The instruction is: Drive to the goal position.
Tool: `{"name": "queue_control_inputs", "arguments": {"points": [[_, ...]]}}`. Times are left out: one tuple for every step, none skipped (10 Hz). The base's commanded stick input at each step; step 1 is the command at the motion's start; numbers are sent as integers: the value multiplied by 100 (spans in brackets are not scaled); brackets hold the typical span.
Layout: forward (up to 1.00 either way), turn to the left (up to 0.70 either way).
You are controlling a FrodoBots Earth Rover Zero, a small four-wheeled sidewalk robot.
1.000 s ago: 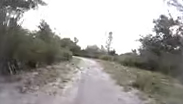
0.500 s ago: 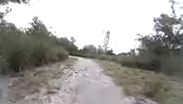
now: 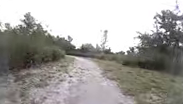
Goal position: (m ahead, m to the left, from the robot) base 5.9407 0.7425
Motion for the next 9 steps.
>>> {"name": "queue_control_inputs", "arguments": {"points": [[100,0],[100,6],[100,27],[100,27],[100,27],[100,27],[100,18],[100,0],[100,0]]}}
